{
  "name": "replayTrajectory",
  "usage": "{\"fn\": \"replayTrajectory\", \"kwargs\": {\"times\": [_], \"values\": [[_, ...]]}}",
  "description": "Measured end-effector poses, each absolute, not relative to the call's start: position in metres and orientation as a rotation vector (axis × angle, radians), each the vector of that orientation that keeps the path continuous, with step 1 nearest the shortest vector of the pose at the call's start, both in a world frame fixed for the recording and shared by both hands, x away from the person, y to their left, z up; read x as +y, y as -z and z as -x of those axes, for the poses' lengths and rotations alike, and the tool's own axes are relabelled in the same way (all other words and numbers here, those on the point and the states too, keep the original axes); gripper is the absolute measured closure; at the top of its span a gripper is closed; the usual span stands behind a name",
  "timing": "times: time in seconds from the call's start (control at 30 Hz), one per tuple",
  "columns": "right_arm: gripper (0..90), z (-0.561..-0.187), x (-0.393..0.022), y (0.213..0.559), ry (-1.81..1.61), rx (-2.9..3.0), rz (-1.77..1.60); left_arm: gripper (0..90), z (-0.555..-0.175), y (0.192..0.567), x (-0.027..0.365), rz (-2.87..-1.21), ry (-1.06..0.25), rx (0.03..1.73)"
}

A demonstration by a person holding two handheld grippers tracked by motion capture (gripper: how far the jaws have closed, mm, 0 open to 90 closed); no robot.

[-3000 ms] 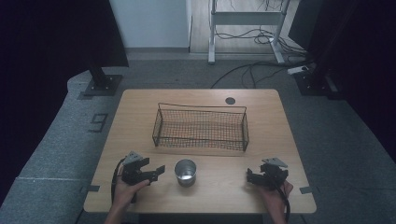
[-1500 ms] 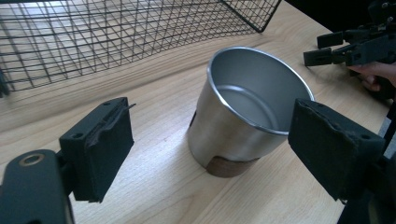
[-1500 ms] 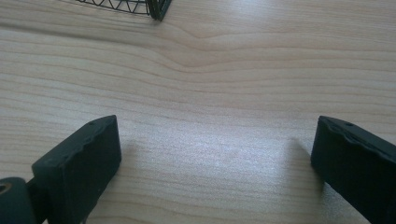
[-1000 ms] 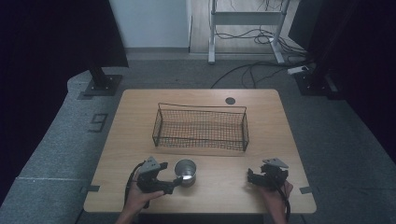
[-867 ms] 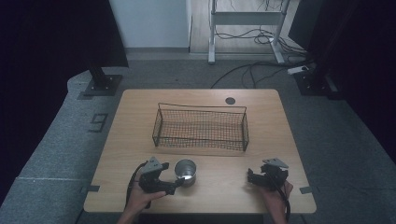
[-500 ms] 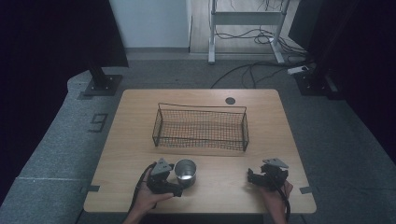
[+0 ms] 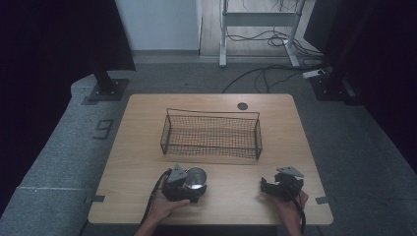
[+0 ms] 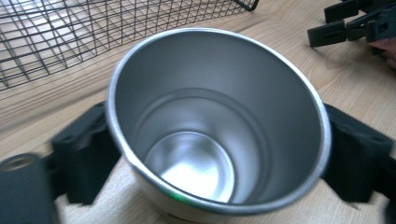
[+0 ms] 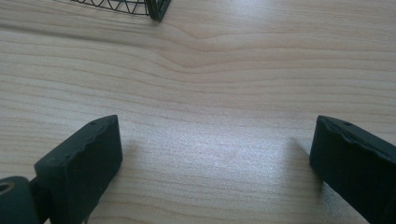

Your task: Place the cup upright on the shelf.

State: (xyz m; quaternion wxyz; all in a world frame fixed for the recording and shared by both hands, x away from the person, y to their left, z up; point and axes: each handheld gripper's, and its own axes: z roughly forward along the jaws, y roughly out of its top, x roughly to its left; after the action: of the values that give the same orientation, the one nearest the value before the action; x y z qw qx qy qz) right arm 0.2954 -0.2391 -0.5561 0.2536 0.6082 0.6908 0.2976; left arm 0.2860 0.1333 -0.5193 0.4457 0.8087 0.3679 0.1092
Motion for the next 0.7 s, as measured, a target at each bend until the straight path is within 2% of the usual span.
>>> {"fn": "replayTrajectory", "kwargs": {"times": [0.23, 0.37, 0.7], "values": [[2.4, -0.295, -0.239, 0.556, -0.809, 1.877, -1.653, 14.1, -0.283, 0.52, 0.133, -2.006, -0.318, 0.892], [2.4, -0.295, -0.239, 0.556, -0.809, 1.877, -1.653, 18.8, -0.283, 0.516, 0.138, -1.972, -0.336, 0.903], [2.4, -0.295, -0.239, 0.556, -0.809, 1.877, -1.653, 19.2, -0.282, 0.514, 0.143, -1.957, -0.339, 0.906]]}}
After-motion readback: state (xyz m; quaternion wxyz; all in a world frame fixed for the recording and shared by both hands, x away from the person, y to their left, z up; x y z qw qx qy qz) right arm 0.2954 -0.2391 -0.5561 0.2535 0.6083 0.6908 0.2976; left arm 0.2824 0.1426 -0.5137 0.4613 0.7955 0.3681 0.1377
